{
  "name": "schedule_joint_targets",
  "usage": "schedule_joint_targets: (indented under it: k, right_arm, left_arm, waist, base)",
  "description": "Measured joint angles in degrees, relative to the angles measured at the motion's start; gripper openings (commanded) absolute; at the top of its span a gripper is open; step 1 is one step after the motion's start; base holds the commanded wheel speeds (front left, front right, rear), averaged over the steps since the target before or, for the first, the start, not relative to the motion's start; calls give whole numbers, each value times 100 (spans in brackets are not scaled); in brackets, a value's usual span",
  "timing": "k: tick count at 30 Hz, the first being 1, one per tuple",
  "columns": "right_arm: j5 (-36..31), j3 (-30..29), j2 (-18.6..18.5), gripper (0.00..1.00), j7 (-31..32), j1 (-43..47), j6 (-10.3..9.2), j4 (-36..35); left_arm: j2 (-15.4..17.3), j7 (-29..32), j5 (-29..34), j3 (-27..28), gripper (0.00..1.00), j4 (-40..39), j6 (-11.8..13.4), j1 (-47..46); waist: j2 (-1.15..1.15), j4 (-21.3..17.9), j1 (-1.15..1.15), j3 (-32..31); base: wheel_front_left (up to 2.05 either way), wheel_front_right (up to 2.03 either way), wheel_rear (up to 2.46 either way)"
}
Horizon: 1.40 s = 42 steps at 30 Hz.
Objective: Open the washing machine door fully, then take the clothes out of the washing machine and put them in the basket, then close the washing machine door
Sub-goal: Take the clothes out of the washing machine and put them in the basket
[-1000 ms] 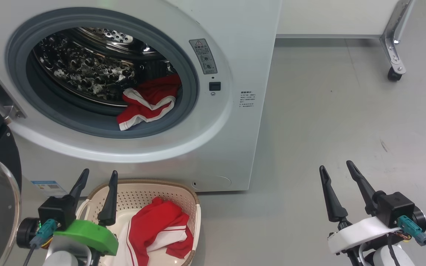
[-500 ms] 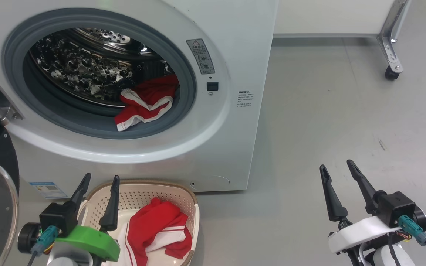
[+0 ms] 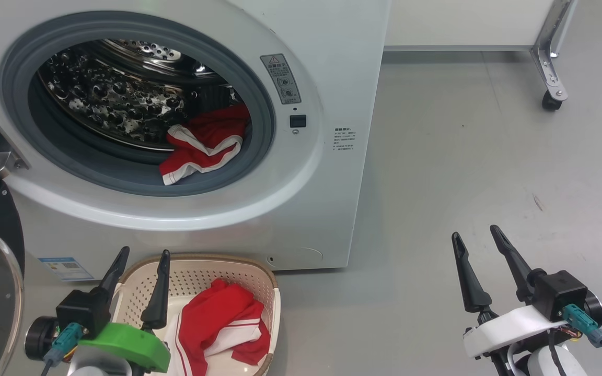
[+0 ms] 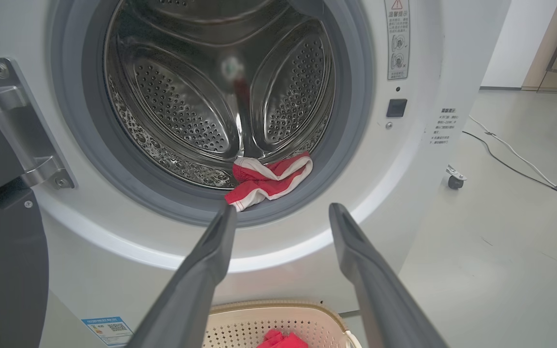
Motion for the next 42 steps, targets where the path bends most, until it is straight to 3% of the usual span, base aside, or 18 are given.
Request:
schedule_joint_targets:
  k: [20, 34, 42]
  right_arm:
    - [0, 46, 8, 100, 0, 2, 9, -47]
    - [0, 110, 16, 100, 0, -3, 42, -159]
    - [0, 213, 24, 100, 0, -13, 42, -222]
  left_arm:
    - [-5, 0, 82, 23, 100, -156, 0, 100]
    - [31, 0, 116, 71, 100, -325, -1, 96]
    - [229, 12, 168, 108, 100, -413, -1, -4]
  waist:
    - [0, -12, 0, 40]
    - [0, -122, 0, 428]
    - [0, -236, 0, 746]
  base:
    - [0, 0, 0]
    - [0, 0, 0]
    - [0, 0, 0]
